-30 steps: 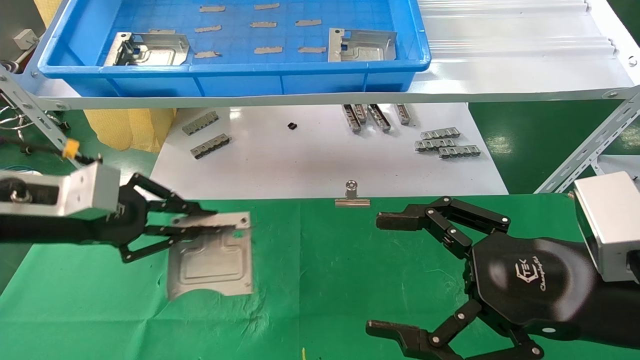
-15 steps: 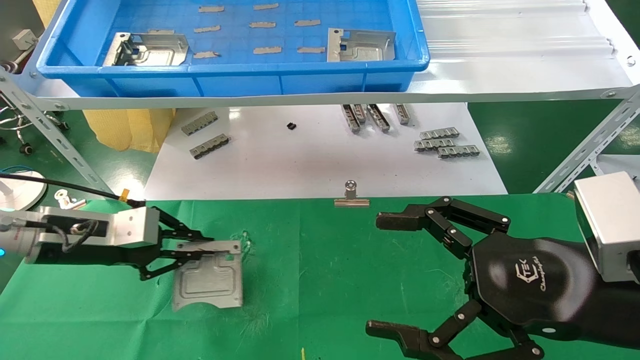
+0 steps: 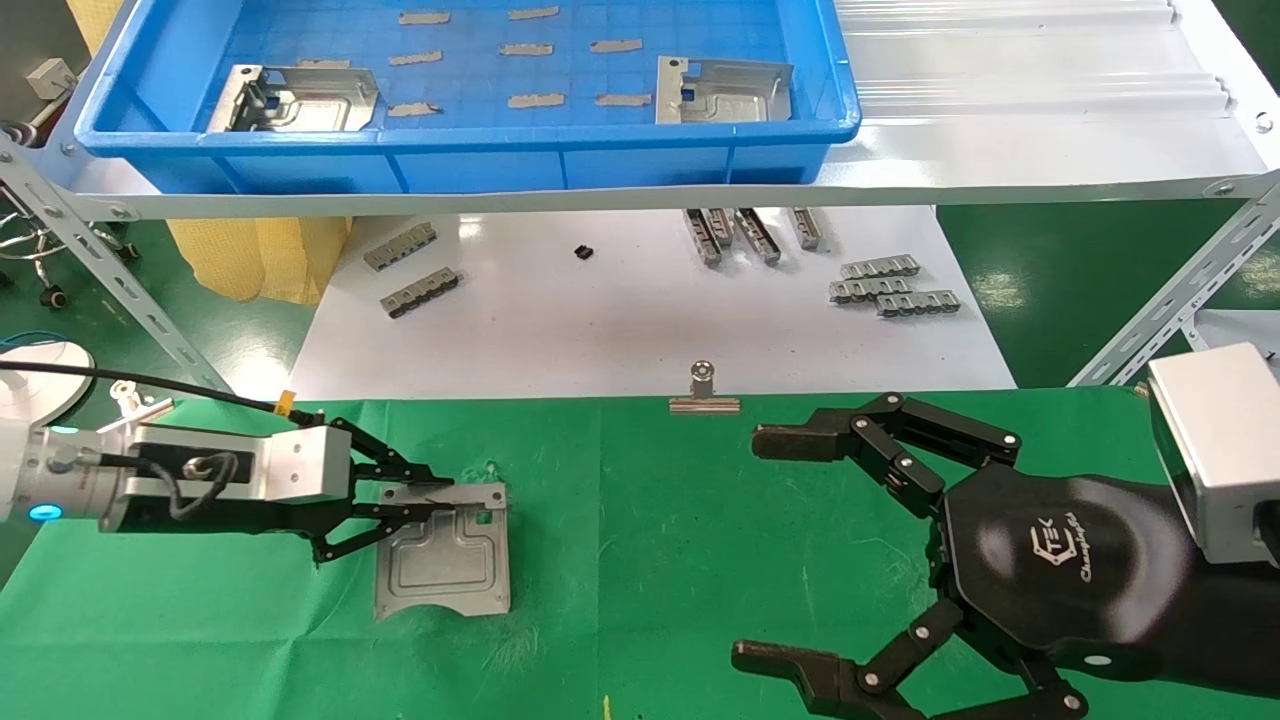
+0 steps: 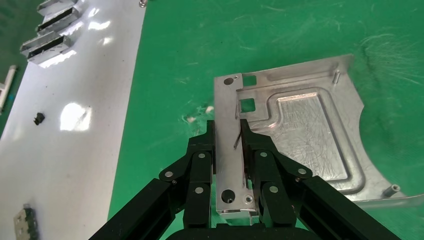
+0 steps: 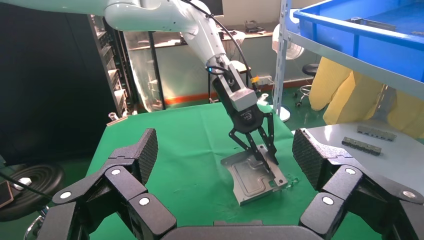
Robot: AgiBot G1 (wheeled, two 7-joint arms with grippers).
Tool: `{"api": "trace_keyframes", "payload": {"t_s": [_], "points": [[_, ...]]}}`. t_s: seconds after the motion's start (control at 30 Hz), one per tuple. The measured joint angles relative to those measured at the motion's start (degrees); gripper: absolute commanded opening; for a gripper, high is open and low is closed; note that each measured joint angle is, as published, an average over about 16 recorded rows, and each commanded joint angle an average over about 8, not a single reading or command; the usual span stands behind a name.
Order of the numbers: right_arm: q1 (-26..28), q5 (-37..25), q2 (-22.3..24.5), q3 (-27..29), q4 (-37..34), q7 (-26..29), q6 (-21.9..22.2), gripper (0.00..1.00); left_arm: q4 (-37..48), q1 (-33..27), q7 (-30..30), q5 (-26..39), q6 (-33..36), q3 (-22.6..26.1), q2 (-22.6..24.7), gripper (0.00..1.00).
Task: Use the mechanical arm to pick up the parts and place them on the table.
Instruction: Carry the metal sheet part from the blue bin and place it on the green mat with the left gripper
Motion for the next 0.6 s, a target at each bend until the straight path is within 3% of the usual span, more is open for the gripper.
{"api": "trace_keyframes", "payload": {"t_s": [0.3,0.6], "points": [[0.0,0.0,0.0,0.0,0.0,0.0,0.0,1.00,1.9,-1.1,0.9,-0.8,2.0,-0.5,1.0,1.00],[0.0,0.0,0.0,0.0,0.0,0.0,0.0,1.00,3.5,-0.9,-6.2,-6.4,6.5,-4.0,0.5,1.00]]}}
